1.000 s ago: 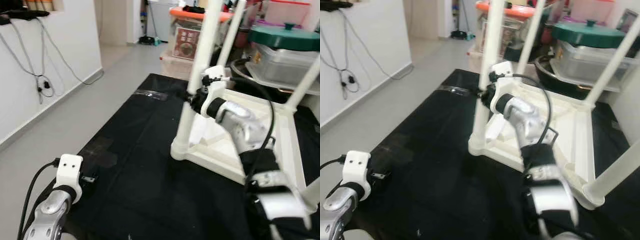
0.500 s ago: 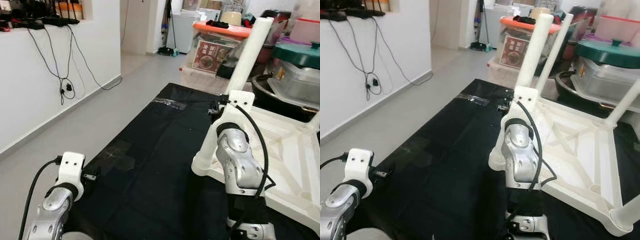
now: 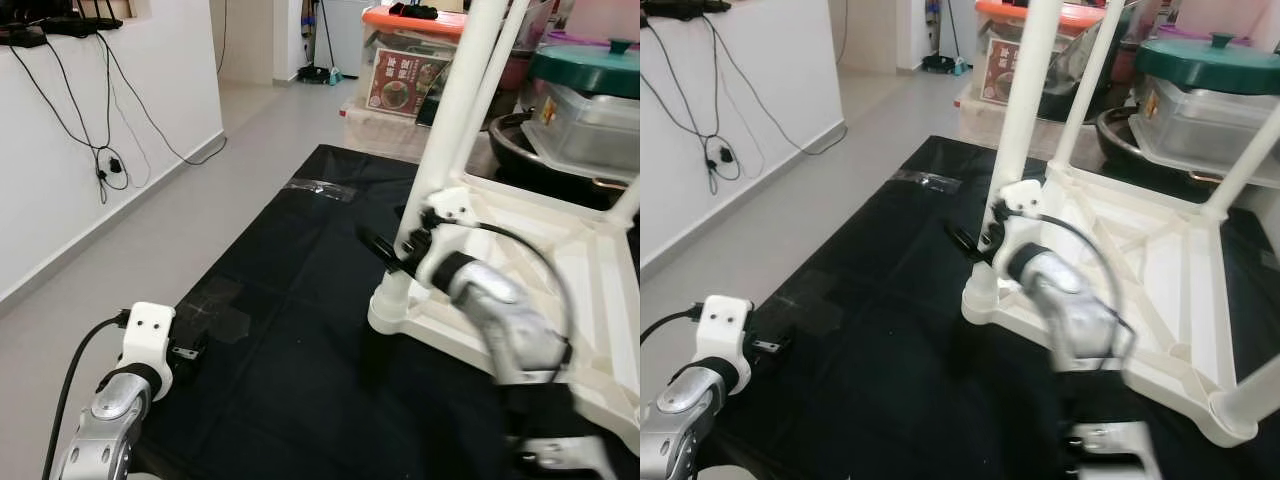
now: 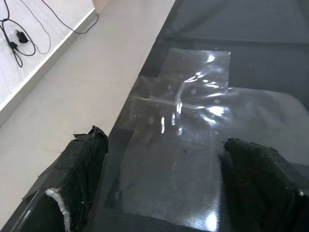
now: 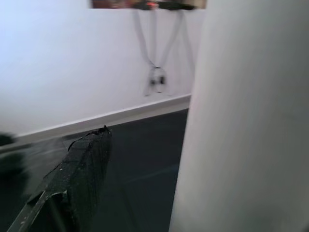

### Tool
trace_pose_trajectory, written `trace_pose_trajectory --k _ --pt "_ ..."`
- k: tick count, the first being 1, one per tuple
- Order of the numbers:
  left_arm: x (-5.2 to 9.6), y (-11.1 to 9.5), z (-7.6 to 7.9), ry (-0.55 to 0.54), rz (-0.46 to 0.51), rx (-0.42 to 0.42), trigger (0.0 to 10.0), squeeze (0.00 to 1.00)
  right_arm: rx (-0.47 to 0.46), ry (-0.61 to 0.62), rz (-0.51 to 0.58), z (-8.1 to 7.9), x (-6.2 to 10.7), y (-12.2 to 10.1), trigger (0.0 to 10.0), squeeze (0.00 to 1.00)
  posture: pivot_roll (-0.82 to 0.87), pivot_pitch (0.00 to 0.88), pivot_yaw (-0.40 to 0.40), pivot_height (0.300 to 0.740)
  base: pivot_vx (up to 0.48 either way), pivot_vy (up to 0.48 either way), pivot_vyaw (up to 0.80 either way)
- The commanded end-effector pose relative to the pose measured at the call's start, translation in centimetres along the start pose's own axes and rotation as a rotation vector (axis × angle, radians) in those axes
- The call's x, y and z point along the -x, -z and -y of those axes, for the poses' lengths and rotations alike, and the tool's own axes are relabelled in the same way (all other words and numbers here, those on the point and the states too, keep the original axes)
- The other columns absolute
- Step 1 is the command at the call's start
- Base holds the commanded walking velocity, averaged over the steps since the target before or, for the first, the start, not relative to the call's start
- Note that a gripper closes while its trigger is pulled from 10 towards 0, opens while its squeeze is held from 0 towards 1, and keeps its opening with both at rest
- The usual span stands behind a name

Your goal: Building children table

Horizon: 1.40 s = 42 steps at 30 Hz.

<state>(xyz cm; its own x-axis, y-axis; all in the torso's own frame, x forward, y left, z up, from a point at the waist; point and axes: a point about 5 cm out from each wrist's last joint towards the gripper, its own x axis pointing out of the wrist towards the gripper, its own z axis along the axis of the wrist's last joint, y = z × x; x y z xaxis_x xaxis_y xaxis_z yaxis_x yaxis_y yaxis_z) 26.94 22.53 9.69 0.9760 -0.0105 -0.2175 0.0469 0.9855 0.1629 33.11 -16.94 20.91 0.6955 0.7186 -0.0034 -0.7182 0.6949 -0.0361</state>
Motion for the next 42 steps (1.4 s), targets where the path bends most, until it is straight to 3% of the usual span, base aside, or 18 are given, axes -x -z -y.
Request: trace_pose_trajectory --k 1,3,4,5,6,8,13,15,17,20,24,25,35,36,38,39,41,42 --pt "-0.4 -0.2 0.2 0.009 0.008 -0.018 10.0 0.0 -0.025 -0.246 -0.041 -1.3 -0.9 1.2 10.0 0.0 0.12 0.0 -0.08 0.74 0.0 0.0 0.0" --pt "-0.4 -0.3 0.5 0.018 0.013 -0.017 10.0 0.0 -0.029 -0.312 -0.059 -1.5 -1.4 1.6 9.3 0.0 0.13 0.0 -0.086 0.74 0.0 0.0 0.0" --pt "-0.4 -0.4 0.6 0.023 0.016 -0.017 10.0 0.0 -0.035 -0.357 -0.067 -1.8 -1.9 1.9 6.3 0.0 0.13 0.0 -0.087 0.74 0.0 0.0 0.0" --pt "-0.4 -0.4 0.6 0.023 0.016 -0.017 10.0 0.0 -0.035 -0.357 -0.067 -1.8 -1.9 1.9 6.3 0.0 0.13 0.0 -0.087 0.74 0.0 0.0 0.0" --pt "-0.3 -0.3 0.6 0.023 0.016 -0.019 10.0 0.0 -0.034 -0.38 -0.057 -2.2 -2.6 2.0 1.3 0.0 0.14 0.0 -0.095 0.74 0.0 0.0 0.0" --pt "-0.2 -0.2 0.5 0.016 0.013 -0.022 10.0 0.0 -0.055 -0.402 -0.02 -2.7 -3.4 1.9 0.0 0.0 0.15 0.0 -0.1 0.74 0.0 0.0 0.0" --pt "0.2 0.0 0.3 0.01 0.01 -0.021 10.0 0.0 -0.127 -0.421 0.053 -3.1 -3.6 1.9 0.0 0.0 0.15 0.0 -0.102 0.74 0.0 0.0 0.0" --pt "0.4 0.2 0.4 0.012 0.004 -0.02 10.0 0.0 -0.098 -0.137 0.053 -2.1 -3.6 2.9 0.0 0.0 0.14 0.0 -0.098 0.74 0.0 0.0 0.0" --pt "0.4 0.2 0.4 0.012 0.004 -0.02 10.0 0.0 -0.098 -0.137 0.053 -2.1 -3.6 2.9 0.0 0.0 0.14 0.0 -0.098 0.74 0.0 0.0 0.0" --pt "0.5 0.5 0.6 0.024 -0.006 -0.02 10.0 0.0 -0.055 0.639 -0.077 2.0 -0.6 5.8 0.0 0.0 0.11 0.0 -0.077 0.74 0.0 0.0 0.0" --pt "0.4 0.6 0.6 0.028 -0.009 -0.02 10.0 0.0 -0.04 0.844 -0.133 2.8 1.3 6.6 0.0 0.0 0.1 0.0 -0.072 0.74 0.0 0.0 0.0" --pt "0.3 0.6 0.7 0.028 -0.012 -0.02 10.0 0.0 -0.024 1.044 -0.16 3.2 3.6 6.9 0.0 0.0 0.1 0.0 -0.067 0.74 0.0 0.0 0.0" --pt "0.1 0.6 1.1 0.041 -0.018 -0.013 10.0 0.0 0.073 1.251 -0.197 1.0 6.6 5.8 0.5 0.0 0.06 0.0 -0.045 0.74 0.0 0.0 0.0" --pt "0.0 0.5 1.3 0.045 -0.015 -0.01 10.0 0.0 0.027 1.19 -0.164 0.5 5.6 5.5 10.0 0.2 0.07 0.0 -0.048 0.74 0.0 0.0 0.0" --pt "0.0 0.5 1.3 0.045 -0.015 -0.01 10.0 0.0 0.027 1.19 -0.164 0.5 5.6 5.5 10.0 0.2 0.07 0.0 -0.048 0.74 0.0 0.0 0.0" --pt "0.0 0.4 1.2 0.044 -0.014 -0.01 10.0 0.0 -0.009 1.104 -0.096 0.0 4.2 4.9 10.0 1.0 0.07 0.0 -0.05 0.74 0.0 0.0 0.0" --pt "0.0 0.4 1.1 0.041 -0.014 -0.011 10.0 0.0 -0.05 1.003 -0.035 -0.6 2.4 4.0 10.0 1.0 0.08 0.0 -0.058 0.74 0.0 0.0 0.0" --pt "0.0 0.4 0.9 0.035 -0.015 -0.011 10.0 0.0 -0.09 0.857 0.029 -0.4 0.6 2.9 10.0 0.0 0.08 0.0 -0.061 0.74 0.0 0.0 0.0"
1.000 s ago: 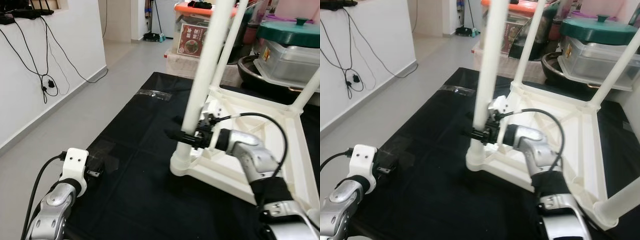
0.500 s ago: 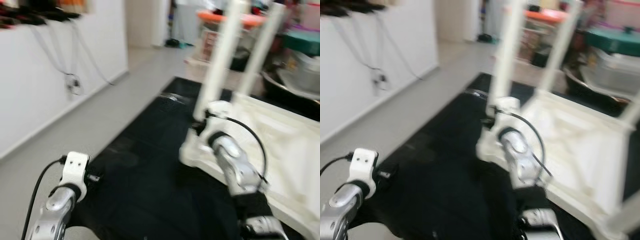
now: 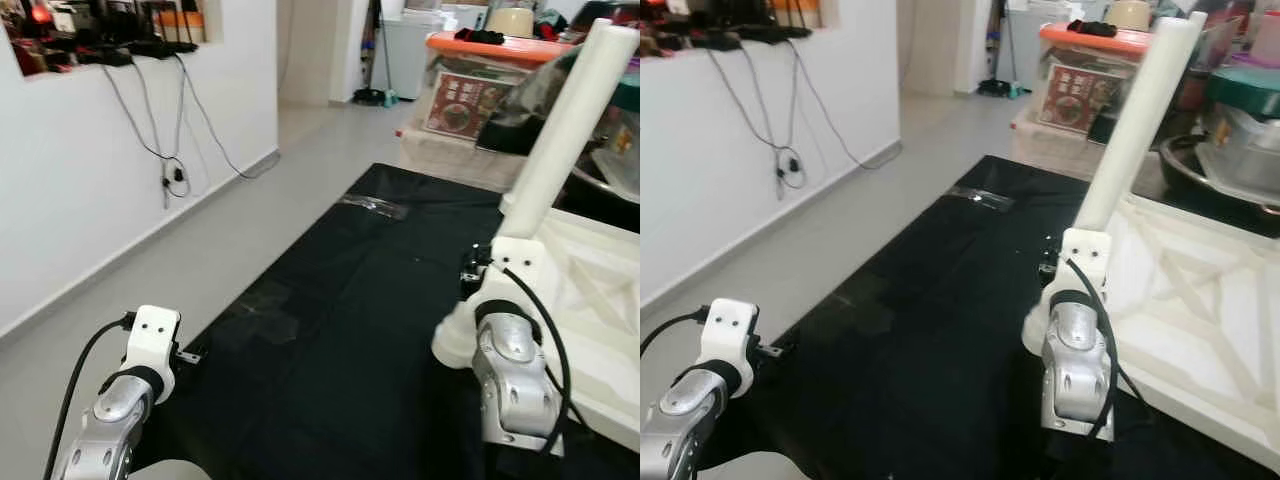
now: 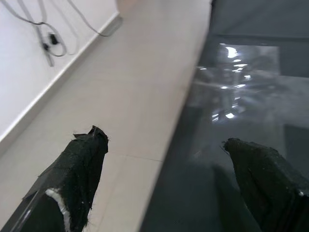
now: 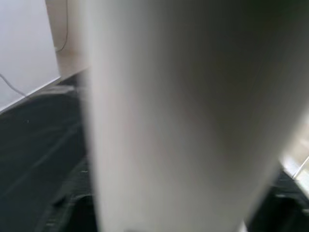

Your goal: Building children table

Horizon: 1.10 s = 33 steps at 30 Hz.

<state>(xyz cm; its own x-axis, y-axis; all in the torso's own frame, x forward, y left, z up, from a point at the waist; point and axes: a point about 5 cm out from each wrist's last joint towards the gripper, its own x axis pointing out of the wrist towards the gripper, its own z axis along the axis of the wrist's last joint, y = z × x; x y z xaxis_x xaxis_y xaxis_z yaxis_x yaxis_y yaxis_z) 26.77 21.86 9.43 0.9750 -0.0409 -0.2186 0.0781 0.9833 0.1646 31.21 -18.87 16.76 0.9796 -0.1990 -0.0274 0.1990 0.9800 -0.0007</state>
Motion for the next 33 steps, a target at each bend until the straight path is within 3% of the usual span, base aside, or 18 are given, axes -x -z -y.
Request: trace_pose_trajectory --k 1,3,7,9,10,11,14,15,16,17,18,19,22,26,29,31,32,33 --pt "0.0 0.3 0.1 0.001 -0.02 -0.003 10.0 0.0 -0.117 -0.262 0.043 -2.6 -1.6 -2.2 10.0 0.0 0.08 0.0 -0.062 0.74 0.0 0.0 0.0" --pt "0.0 0.3 0.1 0.001 -0.02 -0.003 10.0 0.0 -0.117 -0.262 0.043 -2.6 -1.6 -2.2 10.0 0.0 0.08 0.0 -0.062 0.74 0.0 0.0 0.0" --pt "0.1 0.5 0.3 0.004 -0.022 -0.001 10.0 0.0 -0.144 -0.517 0.114 -2.1 -3.1 -4.6 10.0 0.0 0.09 0.0 -0.067 0.74 0.0 0.0 0.0" --pt "0.1 0.5 0.3 0.004 -0.022 -0.001 10.0 0.0 -0.144 -0.517 0.114 -2.1 -3.1 -4.6 10.0 0.0 0.09 0.0 -0.067 0.74 0.0 0.0 0.0" --pt "0.0 0.4 0.4 0.006 -0.019 -0.001 10.0 0.0 -0.115 -0.607 0.127 -1.7 -3.4 -4.9 10.0 0.0 0.09 0.0 -0.069 0.74 0.0 0.0 0.0" --pt "0.0 0.4 0.4 0.006 -0.019 -0.001 10.0 0.0 -0.115 -0.607 0.127 -1.7 -3.4 -4.9 10.0 0.0 0.09 0.0 -0.069 0.74 0.0 0.0 0.0" --pt "-0.2 0.2 0.2 0.006 -0.013 -0.011 10.0 0.0 -0.05 -0.882 0.062 -2.6 -3.3 -3.4 10.0 0.0 0.11 0.0 -0.079 0.74 0.0 0.0 0.0" --pt "-0.2 0.2 0.2 0.006 -0.013 -0.011 10.0 0.0 -0.05 -0.882 0.062 -2.6 -3.3 -3.4 10.0 0.0 0.11 0.0 -0.079 0.74 0.0 0.0 0.0" --pt "-0.2 0.2 0.2 0.004 -0.013 -0.014 10.0 0.0 -0.033 -0.987 0.035 -3.4 -2.8 -2.7 7.0 0.0 0.11 0.0 -0.083 0.74 0.0 0.0 0.0" --pt "-0.2 0.2 0.2 0.004 -0.013 -0.014 10.0 0.0 -0.033 -0.987 0.035 -3.4 -2.8 -2.7 7.0 0.0 0.11 0.0 -0.083 0.74 0.0 0.0 0.0" --pt "-0.2 0.1 0.3 0.005 -0.01 -0.015 10.0 0.0 -0.026 -1.093 0.017 -4.4 -2.2 -2.1 0.9 0.0 0.12 0.0 -0.087 0.74 0.0 0.0 0.0" --pt "-0.1 0.1 0.4 0.008 -0.008 -0.013 10.0 0.0 -0.036 -1.18 0.004 -5.0 -1.6 -1.8 0.0 0.0 0.13 0.0 -0.092 0.74 0.0 0.0 0.0" --pt "0.2 0.3 0.7 0.015 -0.015 -0.016 10.0 0.0 -0.117 -1.387 -0.002 -6.0 -0.2 -1.9 0.0 0.0 0.14 0.0 -0.094 0.74 0.0 0.0 0.0" --pt "0.5 0.5 0.7 0.017 -0.022 -0.016 10.0 0.0 -0.153 -1.449 0.005 -6.1 0.5 -1.8 0.0 0.0 0.13 0.0 -0.087 0.74 0.0 0.0 0.0" --pt "0.5 0.6 0.6 0.019 -0.026 -0.019 10.0 0.0 -0.142 -1.375 0.021 -6.3 0.1 -1.5 0.0 0.0 0.12 0.0 -0.082 0.74 0.0 0.0 0.0" --pt "0.6 0.7 0.5 0.02 -0.031 -0.022 10.0 0.0 -0.049 -0.894 0.022 -5.8 -2.6 -0.3 0.0 0.0 0.11 0.0 -0.077 0.74 0.0 0.0 0.0" --pt "0.4 0.7 0.5 0.02 -0.032 -0.022 10.0 0.0 -0.071 -0.549 -0.053 -3.9 -3.9 0.9 0.0 0.0 0.1 0.0 -0.073 0.74 0.0 0.0 0.0" --pt "0.4 0.7 0.5 0.02 -0.032 -0.022 10.0 0.0 -0.071 -0.549 -0.053 -3.9 -3.9 0.9 0.0 0.0 0.1 0.0 -0.073 0.74 0.0 0.0 0.0"
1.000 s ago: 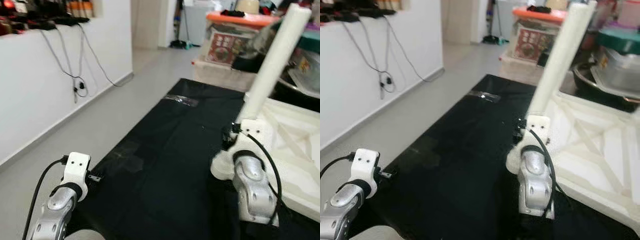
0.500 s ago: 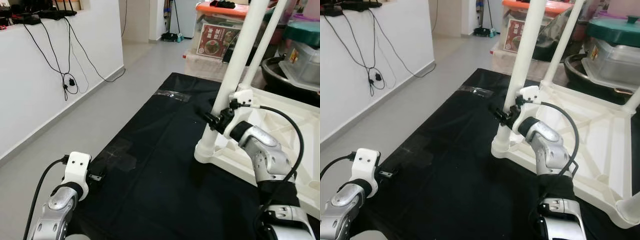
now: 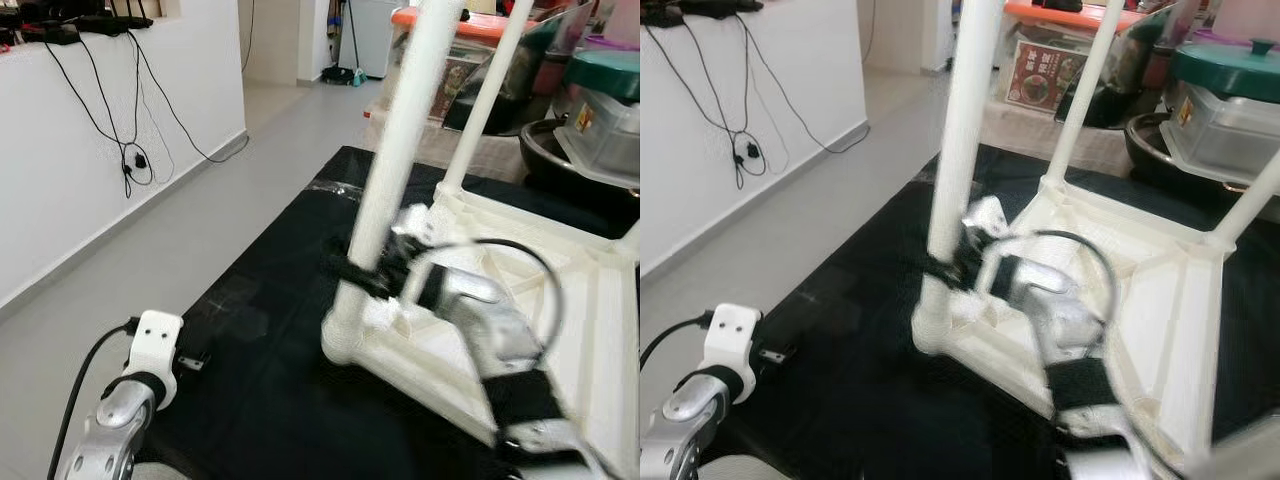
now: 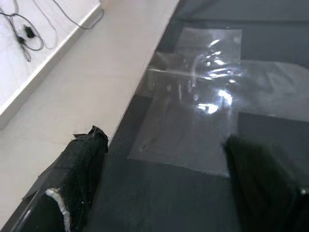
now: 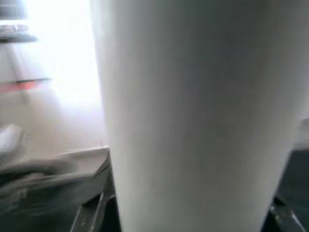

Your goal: Building children table

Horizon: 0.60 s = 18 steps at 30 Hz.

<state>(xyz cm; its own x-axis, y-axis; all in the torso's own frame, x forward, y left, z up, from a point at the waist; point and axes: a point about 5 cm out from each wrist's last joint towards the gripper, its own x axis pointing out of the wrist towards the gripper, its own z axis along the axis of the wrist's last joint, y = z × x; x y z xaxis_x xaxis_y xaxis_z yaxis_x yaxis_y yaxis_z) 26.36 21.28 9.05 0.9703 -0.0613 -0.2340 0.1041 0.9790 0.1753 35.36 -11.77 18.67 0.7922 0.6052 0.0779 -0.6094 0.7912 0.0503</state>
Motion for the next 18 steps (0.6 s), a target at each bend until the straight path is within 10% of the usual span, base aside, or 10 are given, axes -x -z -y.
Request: trace_pose_trajectory --k 1,5,8,11,12,13,17,18 --pt "0.1 0.3 -0.1 -0.003 -0.02 -0.005 10.0 0.0 -0.041 0.31 -0.11 3.6 2.4 2.5 0.0 0.0 0.1 0.0 -0.073 0.74 0.0 0.0 0.0" --pt "0.0 0.2 -0.1 -0.003 -0.018 -0.004 10.0 0.0 -0.046 0.552 -0.168 5.1 3.7 3.5 0.0 0.0 0.1 0.0 -0.069 0.74 0.0 0.0 0.0" --pt "-0.2 0.4 0.6 0.015 -0.026 0.002 10.0 0.0 0.06 0.971 -0.262 5.8 9.1 4.9 0.0 0.0 0.07 0.0 -0.052 0.74 0.0 0.0 0.0" --pt "-0.3 0.4 0.8 0.021 -0.025 0.007 10.0 0.0 0.098 1.04 -0.267 5.1 10.4 4.7 0.0 0.0 0.07 0.0 -0.052 0.74 0.0 0.0 0.0" --pt "-0.3 0.3 0.8 0.021 -0.024 0.01 10.0 0.0 0.089 1.05 -0.269 4.4 10.8 4.4 3.6 0.0 0.06 0.0 -0.051 0.74 0.0 0.0 0.0" --pt "-0.3 0.3 0.7 0.015 -0.025 0.012 10.0 0.0 0.057 1.056 -0.257 4.0 10.7 4.1 10.0 0.0 0.06 0.0 -0.053 0.74 0.0 0.0 0.0" --pt "-0.3 0.4 0.6 0.007 -0.028 0.013 10.0 0.0 0.006 1.036 -0.197 3.6 9.7 3.5 10.0 0.0 0.06 0.0 -0.06 0.74 0.0 0.0 0.0" --pt "-0.3 0.4 0.6 0.005 -0.026 0.017 10.0 0.0 -0.007 0.975 -0.136 3.5 8.7 2.7 10.0 1.0 0.07 0.0 -0.063 0.74 0.0 0.0 0.0"
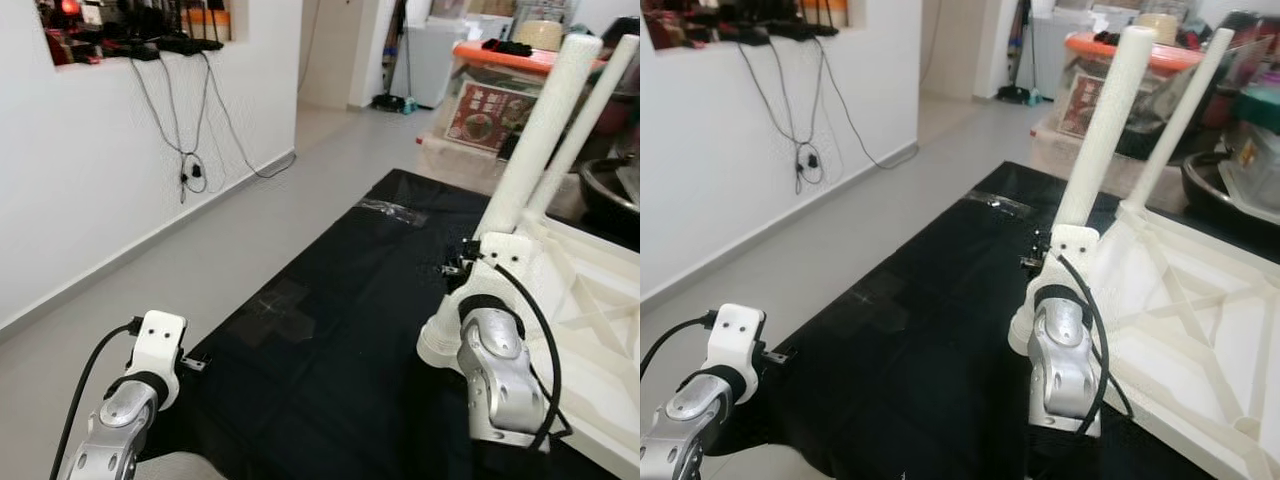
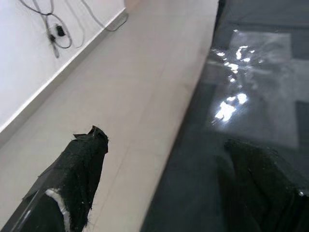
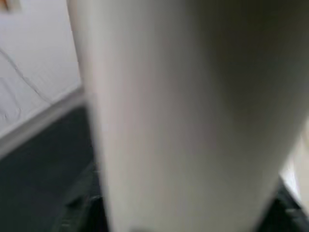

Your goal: Building children table

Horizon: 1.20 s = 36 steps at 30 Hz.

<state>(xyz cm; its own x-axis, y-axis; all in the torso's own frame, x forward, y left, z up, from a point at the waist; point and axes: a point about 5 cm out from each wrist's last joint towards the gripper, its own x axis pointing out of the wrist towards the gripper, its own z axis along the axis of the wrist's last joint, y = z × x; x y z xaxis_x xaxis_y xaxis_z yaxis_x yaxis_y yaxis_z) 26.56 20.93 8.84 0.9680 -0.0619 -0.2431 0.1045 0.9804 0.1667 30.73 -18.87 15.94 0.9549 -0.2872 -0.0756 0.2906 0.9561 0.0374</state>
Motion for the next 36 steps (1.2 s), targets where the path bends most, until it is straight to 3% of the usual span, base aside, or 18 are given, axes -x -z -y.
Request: trace_pose_trajectory --k 1,5,6,7,10,11,12,14,18,23,24,25,28,29,31,32,34,36 --pt "0.0 0.4 0.3 0.002 -0.016 0.011 10.0 0.0 -0.022 -0.064 -0.016 -0.2 -0.7 0.0 10.0 1.0 0.07 0.0 -0.065 0.74 0.0 0.0 0.0" --pt "0.0 0.4 0.3 -0.001 -0.017 0.011 10.0 0.0 -0.042 -0.134 0.004 -0.9 -1.3 -0.8 10.0 1.0 0.07 0.0 -0.07 0.74 0.0 0.0 0.0" --pt "0.1 0.3 0.2 -0.004 -0.013 0.013 10.0 0.0 -0.078 -0.284 0.03 -1.8 -2.1 -2.2 10.0 0.0 0.08 0.0 -0.074 0.74 0.0 0.0 0.0" --pt "0.1 0.3 0.0 -0.009 -0.012 0.011 10.0 0.0 -0.108 -0.464 0.055 -2.5 -2.4 -3.6 10.0 0.0 0.08 0.0 -0.072 0.74 0.0 0.0 0.0" --pt "0.1 0.3 0.0 -0.009 -0.012 0.011 10.0 0.0 -0.108 -0.464 0.055 -2.5 -2.4 -3.6 10.0 0.0 0.08 0.0 -0.072 0.74 0.0 0.0 0.0" --pt "0.0 0.2 -0.1 -0.012 -0.01 0.01 10.0 0.0 -0.126 -0.582 0.075 -3.0 -2.5 -4.6 10.0 0.0 0.08 0.0 -0.072 0.74 0.0 0.0 0.0" --pt "-0.2 0.3 -0.1 -0.006 -0.013 0.001 10.0 0.0 -0.024 -0.872 0.105 -2.6 -3.0 -5.3 10.0 0.0 0.08 0.0 -0.068 0.74 0.0 0.0 0.0" --pt "-0.2 0.3 -0.1 -0.006 -0.013 0.001 10.0 0.0 -0.024 -0.872 0.105 -2.6 -3.0 -5.3 10.0 0.0 0.08 0.0 -0.068 0.74 0.0 0.0 0.0" --pt "-0.7 -0.2 0.2 0.001 0.004 0.004 10.0 0.0 0.016 -1.114 0.051 -3.4 -3.4 -4.6 10.0 0.0 0.1 0.0 -0.081 0.74 0.0 0.0 0.0" --pt "-0.8 -0.2 0.3 -0.001 0.005 0.005 10.0 0.0 0.011 -1.155 0.038 -3.9 -3.4 -4.3 10.0 0.0 0.1 0.0 -0.081 0.74 0.0 0.0 0.0" --pt "-0.7 -0.3 0.3 -0.004 0.01 0.006 10.0 0.0 0.018 -1.246 0.041 -5.4 -2.6 -3.9 0.0 0.0 0.12 0.0 -0.099 0.74 0.0 0.0 0.0" --pt "-0.5 -0.2 0.1 -0.014 0.008 0.004 10.0 0.0 0.01 -1.295 0.05 -6.6 -2.0 -3.4 0.0 0.0 0.13 0.0 -0.101 0.74 0.0 0.0 0.0" --pt "-0.2 0.0 -0.1 -0.021 0.005 0.004 10.0 0.0 0.012 -1.284 0.067 -7.3 -1.7 -3.2 0.0 0.0 0.13 0.0 -0.101 0.74 0.0 0.0 0.0" --pt "0.0 0.2 -0.4 -0.029 0.001 0.004 10.0 0.0 0.003 -0.987 0.042 -7.1 -3.1 -2.6 0.0 0.0 0.11 0.0 -0.094 0.74 0.0 0.0 0.0" --pt "0.0 0.2 -0.4 -0.029 0.001 0.004 10.0 0.0 0.003 -0.987 0.042 -7.1 -3.1 -2.6 0.0 0.0 0.11 0.0 -0.094 0.74 0.0 0.0 0.0" --pt "0.2 0.3 -0.5 -0.033 -0.003 0.004 10.0 0.0 0.001 -0.759 0.018 -6.5 -4.1 -2.1 0.0 0.0 0.11 0.0 -0.094 0.74 0.0 0.0 0.0" --pt "0.2 0.3 -0.5 -0.033 -0.003 0.004 10.0 0.0 0.001 -0.759 0.018 -6.5 -4.1 -2.1 0.0 0.0 0.11 0.0 -0.094 0.74 0.0 0.0 0.0" --pt "0.1 0.3 -0.1 -0.019 -0.005 0.01 10.0 0.0 0.04 -0.153 -0.073 -1.2 -4.6 0.1 0.0 0.0 0.08 0.0 -0.077 0.74 0.0 0.0 0.0"
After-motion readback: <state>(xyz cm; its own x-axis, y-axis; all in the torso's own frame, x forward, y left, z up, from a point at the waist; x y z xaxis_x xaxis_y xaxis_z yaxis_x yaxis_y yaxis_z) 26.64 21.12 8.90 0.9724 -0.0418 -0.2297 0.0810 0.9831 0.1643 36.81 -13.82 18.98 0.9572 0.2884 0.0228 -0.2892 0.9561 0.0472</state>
